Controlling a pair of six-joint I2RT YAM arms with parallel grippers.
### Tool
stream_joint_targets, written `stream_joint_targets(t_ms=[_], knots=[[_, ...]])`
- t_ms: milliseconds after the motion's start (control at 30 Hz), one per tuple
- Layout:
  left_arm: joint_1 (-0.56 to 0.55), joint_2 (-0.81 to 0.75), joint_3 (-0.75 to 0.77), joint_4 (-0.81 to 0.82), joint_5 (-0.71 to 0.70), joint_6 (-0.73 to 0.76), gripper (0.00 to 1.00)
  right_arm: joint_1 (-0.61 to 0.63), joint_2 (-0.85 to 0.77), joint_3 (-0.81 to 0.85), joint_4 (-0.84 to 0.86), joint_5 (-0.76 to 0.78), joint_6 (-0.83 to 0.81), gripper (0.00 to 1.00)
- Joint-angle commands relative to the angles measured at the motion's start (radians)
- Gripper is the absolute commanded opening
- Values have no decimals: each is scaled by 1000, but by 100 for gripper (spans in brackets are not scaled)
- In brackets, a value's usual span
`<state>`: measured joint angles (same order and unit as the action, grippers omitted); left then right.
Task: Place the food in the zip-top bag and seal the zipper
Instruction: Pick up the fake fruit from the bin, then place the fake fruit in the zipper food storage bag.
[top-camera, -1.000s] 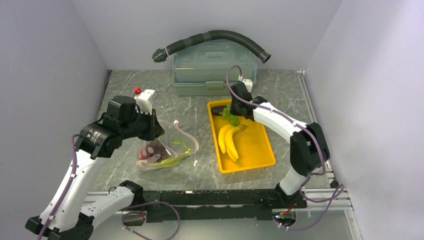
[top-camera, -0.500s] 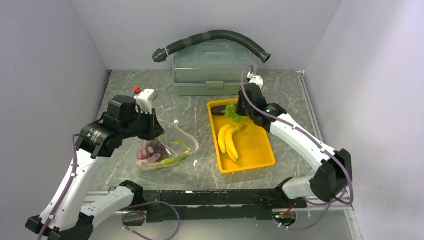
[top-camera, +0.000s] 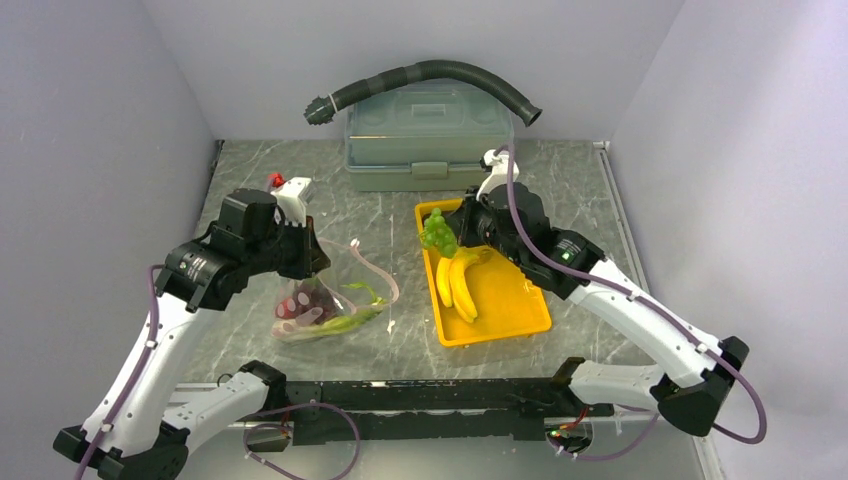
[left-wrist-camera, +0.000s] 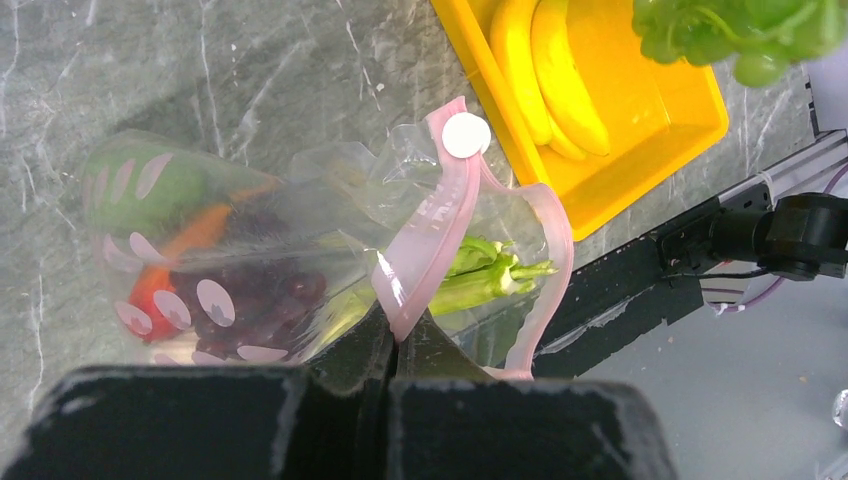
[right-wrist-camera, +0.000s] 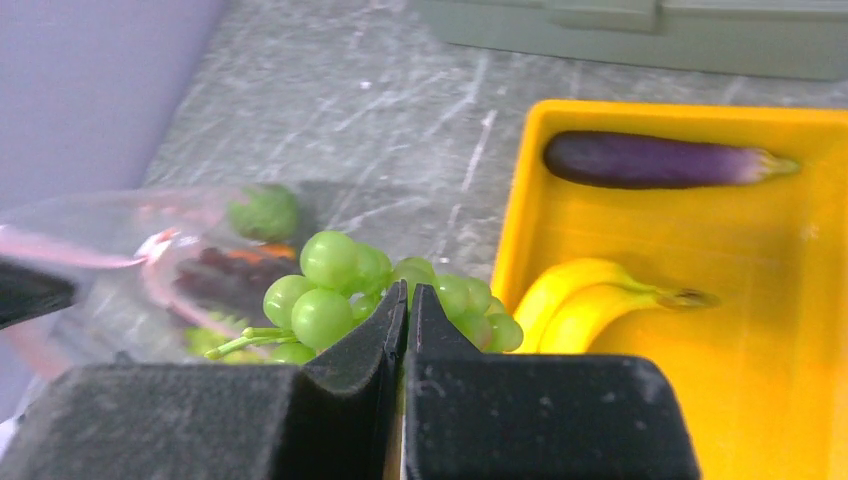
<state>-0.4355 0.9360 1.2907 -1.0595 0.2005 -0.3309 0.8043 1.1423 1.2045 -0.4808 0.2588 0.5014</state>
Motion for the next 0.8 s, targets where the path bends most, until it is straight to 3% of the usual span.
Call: stream_joint_targets(t_ms=[0, 400, 767], knots=[[-2, 2, 26, 11, -16, -8, 0, 52, -47, 81, 42, -87, -1, 0], [-2, 17, 33, -2, -12, -14, 0, 234, -18, 160, 167, -195, 18, 0], [-2, 11, 32, 7, 9, -23, 0, 296, 96, 179, 293, -250, 54, 0]])
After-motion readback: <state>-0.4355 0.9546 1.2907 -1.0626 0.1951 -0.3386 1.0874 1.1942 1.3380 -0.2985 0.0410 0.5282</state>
